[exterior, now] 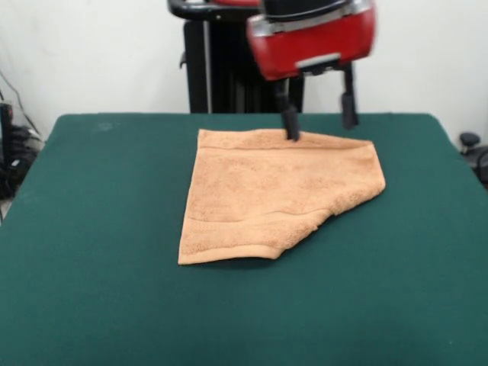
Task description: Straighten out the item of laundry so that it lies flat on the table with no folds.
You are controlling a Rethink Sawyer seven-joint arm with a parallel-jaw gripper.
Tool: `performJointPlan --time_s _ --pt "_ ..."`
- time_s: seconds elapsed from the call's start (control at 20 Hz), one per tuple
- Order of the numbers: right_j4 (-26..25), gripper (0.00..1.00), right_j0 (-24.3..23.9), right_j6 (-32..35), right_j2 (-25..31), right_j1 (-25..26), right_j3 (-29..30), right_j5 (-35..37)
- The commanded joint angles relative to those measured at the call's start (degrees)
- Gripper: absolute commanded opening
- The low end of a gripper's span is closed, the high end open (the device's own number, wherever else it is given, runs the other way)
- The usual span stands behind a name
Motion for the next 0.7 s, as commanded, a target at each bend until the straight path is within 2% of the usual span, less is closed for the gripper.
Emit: performJointPlan --time_s 0.05,0.3,0.7 --pt "-1.8 1.0 -4.0 -25.2 1.3 7.5 3.6 5.6" --pt "-1.5 1.0 -7.1 -26.4 1.3 7.4 4.5 6.6" --pt "-3.4 1.0 -9.5 -26.5 0.2 10.0 5.6 2.8"
